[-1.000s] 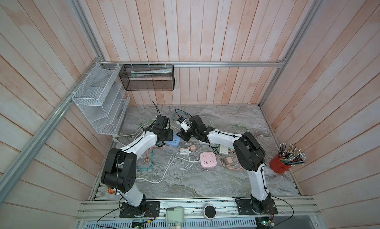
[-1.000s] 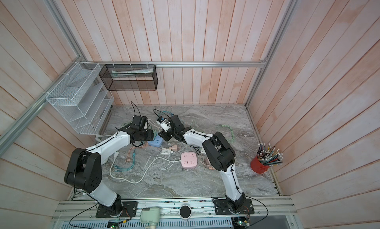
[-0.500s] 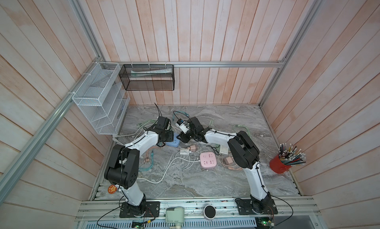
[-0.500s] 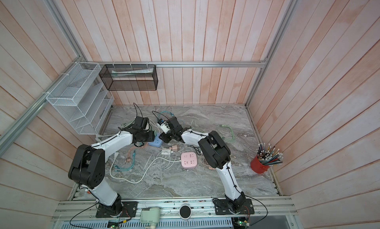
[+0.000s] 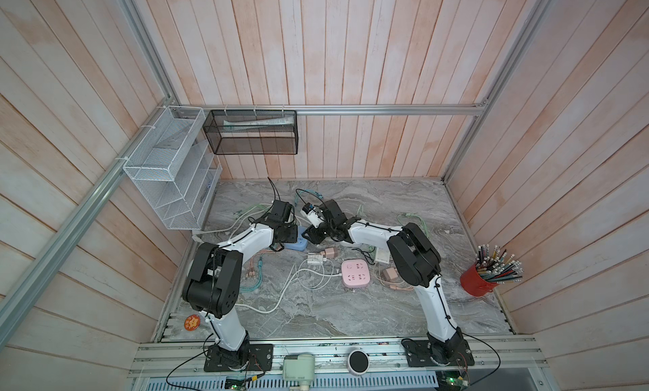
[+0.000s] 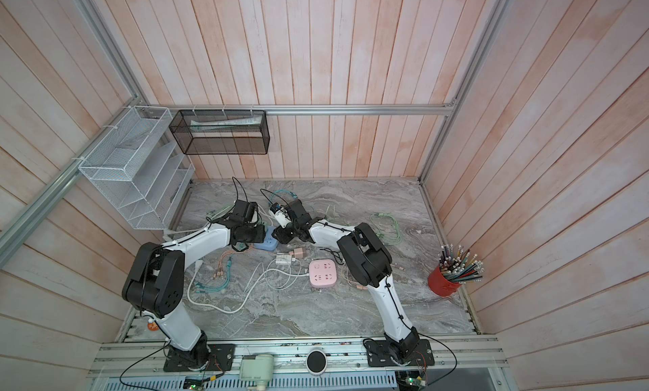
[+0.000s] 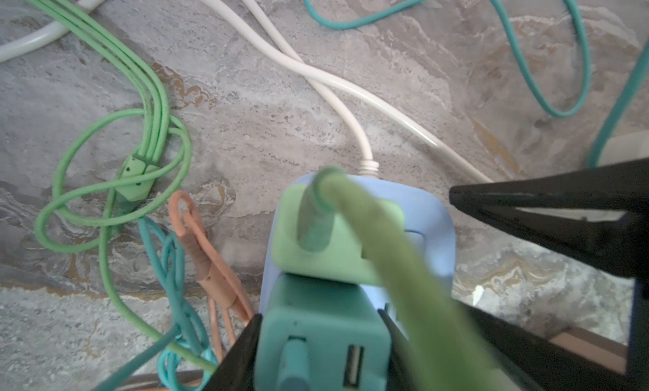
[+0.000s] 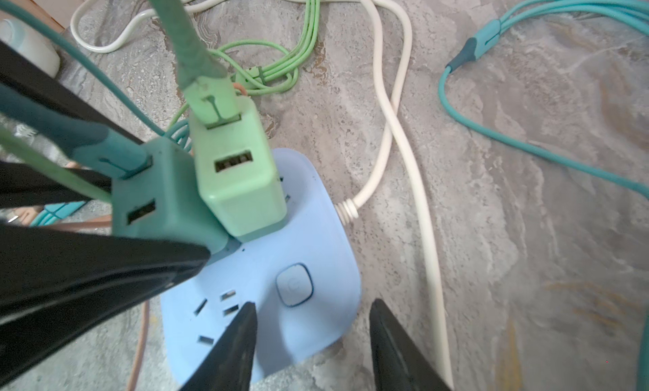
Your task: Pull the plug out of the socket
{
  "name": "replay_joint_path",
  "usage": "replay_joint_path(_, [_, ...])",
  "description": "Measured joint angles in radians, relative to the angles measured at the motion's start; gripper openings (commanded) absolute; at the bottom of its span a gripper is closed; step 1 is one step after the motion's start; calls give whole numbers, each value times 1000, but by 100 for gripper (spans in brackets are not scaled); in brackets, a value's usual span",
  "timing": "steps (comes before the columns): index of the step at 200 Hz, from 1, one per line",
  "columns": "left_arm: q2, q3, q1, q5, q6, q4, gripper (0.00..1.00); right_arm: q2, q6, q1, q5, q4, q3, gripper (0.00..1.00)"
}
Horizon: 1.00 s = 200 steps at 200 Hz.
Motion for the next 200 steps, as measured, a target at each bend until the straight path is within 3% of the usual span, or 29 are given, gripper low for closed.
replay_joint_path(42, [11,7,-16,-21,3,11,45,15,5,-12,-3,-11,21,52])
replay_joint_path(68, [24,20,-28,-29,2,11,53,29,8,-16,-4,-22,42,53])
replay_joint_path(101, [45,25,-40,-37,5,7,54,43,8,-18,-15,-47,69,53])
replay_joint_path(186, [46,28,-40,-48,5,0,48,45,2,-25,-35,-51,67,53])
replay_joint_path(200, [48,31,-40,-48,7,-2,42,43,3,-27,-40,-39,58,53])
